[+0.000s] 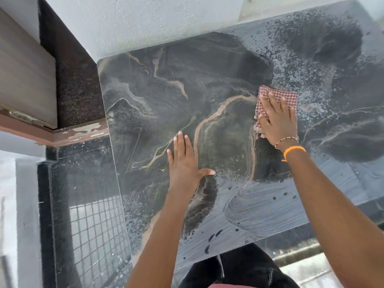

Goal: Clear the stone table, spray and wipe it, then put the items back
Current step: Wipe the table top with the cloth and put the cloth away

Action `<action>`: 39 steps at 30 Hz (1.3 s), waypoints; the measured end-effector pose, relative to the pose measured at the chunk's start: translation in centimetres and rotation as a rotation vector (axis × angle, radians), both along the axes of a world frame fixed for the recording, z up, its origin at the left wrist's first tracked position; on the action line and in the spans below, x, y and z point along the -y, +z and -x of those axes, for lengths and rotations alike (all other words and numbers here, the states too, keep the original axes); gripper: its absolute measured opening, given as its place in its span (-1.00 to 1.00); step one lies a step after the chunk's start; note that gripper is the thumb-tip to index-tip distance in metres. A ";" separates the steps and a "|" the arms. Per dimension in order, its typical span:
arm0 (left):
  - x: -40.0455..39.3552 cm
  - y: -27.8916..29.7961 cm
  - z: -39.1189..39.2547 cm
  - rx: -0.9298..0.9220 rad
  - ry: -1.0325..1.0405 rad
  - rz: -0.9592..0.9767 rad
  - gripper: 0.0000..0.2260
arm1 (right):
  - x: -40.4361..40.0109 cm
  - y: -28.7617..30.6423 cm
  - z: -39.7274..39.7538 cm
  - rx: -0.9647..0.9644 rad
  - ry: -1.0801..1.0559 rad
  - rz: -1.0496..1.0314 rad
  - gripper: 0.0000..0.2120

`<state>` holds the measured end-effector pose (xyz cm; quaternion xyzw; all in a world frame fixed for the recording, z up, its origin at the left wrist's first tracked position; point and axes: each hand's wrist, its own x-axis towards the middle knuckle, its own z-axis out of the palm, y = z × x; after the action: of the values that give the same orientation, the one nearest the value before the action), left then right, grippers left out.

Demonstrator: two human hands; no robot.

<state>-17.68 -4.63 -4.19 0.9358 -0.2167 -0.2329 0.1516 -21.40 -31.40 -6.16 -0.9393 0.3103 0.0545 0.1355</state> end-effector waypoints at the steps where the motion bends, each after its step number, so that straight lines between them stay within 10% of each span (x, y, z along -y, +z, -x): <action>1: 0.0 -0.1 0.0 -0.001 0.005 -0.001 0.04 | -1.1 -0.1 0.7 0.008 -0.069 -0.009 -0.46; 11: -0.3 -0.2 0.4 0.056 0.079 0.161 0.01 | -16.9 0.2 -3.7 0.035 0.414 -0.069 -0.52; 17: 0.3 -0.5 2.1 0.059 0.115 0.021 0.06 | -11.9 -0.2 -1.1 0.048 0.694 -0.002 -0.48; 28: 16.5 -0.4 3.7 0.013 -0.063 0.049 0.02 | 13.6 -0.2 6.8 0.007 0.169 0.016 -0.48; 34: 17.5 -1.5 3.9 0.046 0.003 0.014 0.06 | 11.6 -0.7 6.7 0.088 -0.306 -0.023 -0.47; 39: 18.1 -1.3 4.2 0.067 0.069 0.017 0.06 | 4.0 -0.9 2.4 0.083 0.239 -0.066 -0.46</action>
<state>-21.92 -22.70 -5.52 0.9487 -0.1912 -0.1942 0.1602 -23.81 -35.44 -7.05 -0.9660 0.1885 0.0417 0.1717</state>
